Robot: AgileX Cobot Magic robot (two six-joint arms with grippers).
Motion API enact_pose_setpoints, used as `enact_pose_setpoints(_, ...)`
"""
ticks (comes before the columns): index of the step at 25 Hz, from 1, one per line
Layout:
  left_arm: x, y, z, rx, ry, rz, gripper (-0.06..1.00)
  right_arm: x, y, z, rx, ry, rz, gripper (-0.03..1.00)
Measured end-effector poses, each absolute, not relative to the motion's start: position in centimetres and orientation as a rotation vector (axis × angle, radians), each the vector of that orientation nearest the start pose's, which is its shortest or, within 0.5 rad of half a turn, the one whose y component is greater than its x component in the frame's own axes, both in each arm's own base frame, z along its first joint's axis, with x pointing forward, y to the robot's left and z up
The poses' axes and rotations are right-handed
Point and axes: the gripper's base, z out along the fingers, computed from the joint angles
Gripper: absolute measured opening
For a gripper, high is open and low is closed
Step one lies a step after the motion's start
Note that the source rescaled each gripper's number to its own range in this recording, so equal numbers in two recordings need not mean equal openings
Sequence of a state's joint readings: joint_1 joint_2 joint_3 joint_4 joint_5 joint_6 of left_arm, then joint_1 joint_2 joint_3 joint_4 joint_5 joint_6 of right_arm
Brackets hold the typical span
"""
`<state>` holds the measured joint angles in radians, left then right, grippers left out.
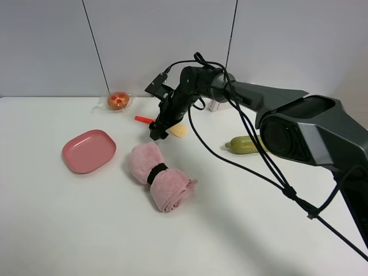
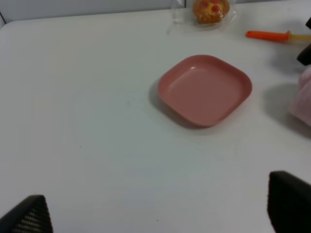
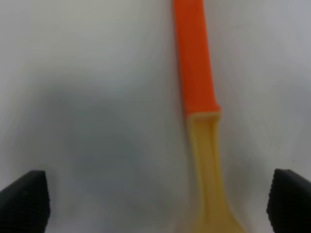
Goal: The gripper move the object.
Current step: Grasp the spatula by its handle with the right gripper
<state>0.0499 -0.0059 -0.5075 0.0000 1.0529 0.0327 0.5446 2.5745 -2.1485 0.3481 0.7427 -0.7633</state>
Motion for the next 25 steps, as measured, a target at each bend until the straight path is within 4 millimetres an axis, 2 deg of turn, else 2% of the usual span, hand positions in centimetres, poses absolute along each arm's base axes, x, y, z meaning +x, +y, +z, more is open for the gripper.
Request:
enact_pose_setpoints(3, -0.6, 0.0, 28.0, -0.017, 2.023, 0.052, 1.00, 45.7, 30.2, 10.1, -1.368, 2.220, 0.325, 0.85)
enact_pose_setpoints(12, -0.6, 0.0, 28.0, -0.017, 2.023, 0.052, 1.00, 45.9, 30.0, 10.2, -1.346, 2.214, 0.328, 0.67)
enact_pose_setpoints(16, -0.6, 0.0, 28.0, -0.017, 2.023, 0.052, 1.00, 45.9, 30.0, 9.5, -1.350, 2.225, 0.329, 0.60)
enact_pose_setpoints(23, -0.6, 0.0, 28.0, -0.017, 2.023, 0.052, 1.00, 45.9, 30.0, 9.1, -1.349, 2.240, 0.341, 0.54)
enact_pose_setpoints(25, -0.6, 0.0, 28.0, -0.017, 2.023, 0.052, 1.00, 45.9, 30.0, 9.0, -1.350, 2.242, 0.343, 0.45)
